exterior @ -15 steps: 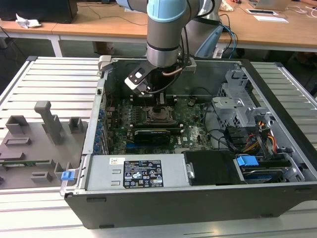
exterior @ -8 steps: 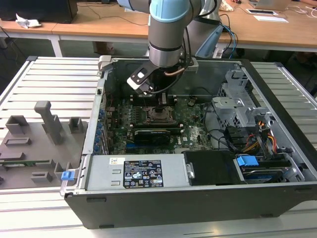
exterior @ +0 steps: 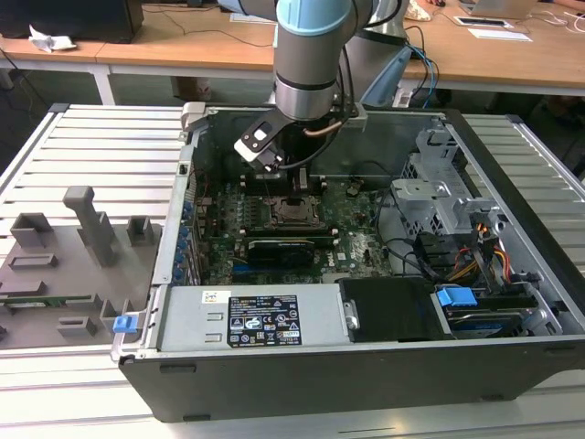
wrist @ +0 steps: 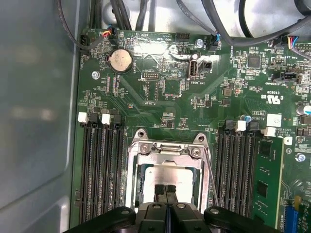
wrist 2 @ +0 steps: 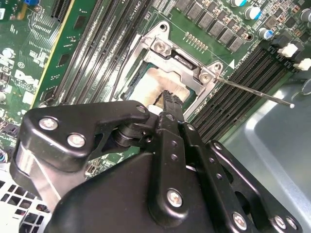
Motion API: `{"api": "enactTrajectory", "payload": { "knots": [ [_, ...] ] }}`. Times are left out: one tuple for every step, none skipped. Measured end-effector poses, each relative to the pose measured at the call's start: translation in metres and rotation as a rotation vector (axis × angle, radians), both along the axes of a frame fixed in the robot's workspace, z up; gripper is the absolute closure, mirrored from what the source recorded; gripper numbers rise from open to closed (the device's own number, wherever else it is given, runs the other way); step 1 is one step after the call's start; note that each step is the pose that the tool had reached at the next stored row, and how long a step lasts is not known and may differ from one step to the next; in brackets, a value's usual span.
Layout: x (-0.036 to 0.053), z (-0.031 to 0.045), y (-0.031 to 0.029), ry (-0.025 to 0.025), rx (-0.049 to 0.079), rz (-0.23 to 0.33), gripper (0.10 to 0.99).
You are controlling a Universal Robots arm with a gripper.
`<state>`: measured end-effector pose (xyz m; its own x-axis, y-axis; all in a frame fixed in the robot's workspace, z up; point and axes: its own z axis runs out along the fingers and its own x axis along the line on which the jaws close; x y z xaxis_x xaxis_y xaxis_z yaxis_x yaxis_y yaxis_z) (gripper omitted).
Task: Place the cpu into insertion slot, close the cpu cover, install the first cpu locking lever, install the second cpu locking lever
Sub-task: 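Install the first cpu locking lever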
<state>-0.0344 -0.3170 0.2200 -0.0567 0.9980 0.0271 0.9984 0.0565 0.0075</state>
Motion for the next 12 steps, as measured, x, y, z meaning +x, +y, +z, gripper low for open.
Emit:
{"api": "enactTrajectory", "payload": {
  "knots": [
    [0.0,0.0008,-0.0001,0.0001,0.0,0.0,0.98],
    [0.0,0.0015,0.0,0.0001,0.0,0.0,0.98],
    [0.0,0.0025,0.0,0.0001,0.0,0.0,0.98],
    [0.0,0.0026,0.0,-0.0001,0.0,0.0,0.98],
    [0.0,0.0027,0.0,-0.0001,0.0,0.0,0.98],
    [0.0,0.003,0.0,0.0,0.0,0.0,0.98],
    [0.0,0.0032,0.0,0.0001,0.0,0.0,0.98],
    [0.0,0.0037,-0.0001,0.0001,0.0,0.0,0.98],
    [-0.0001,0.0041,-0.0001,0.0002,-0.001,0.0,0.98],
    [0.0,0.0044,-0.0001,0.0001,0.0,0.0,0.98],
    [0.0,0.005,-0.0001,0.0001,0.0,0.0,0.98],
    [0.0,0.0055,0.0,0.0001,0.0,0.0,0.98]
  ]
}}
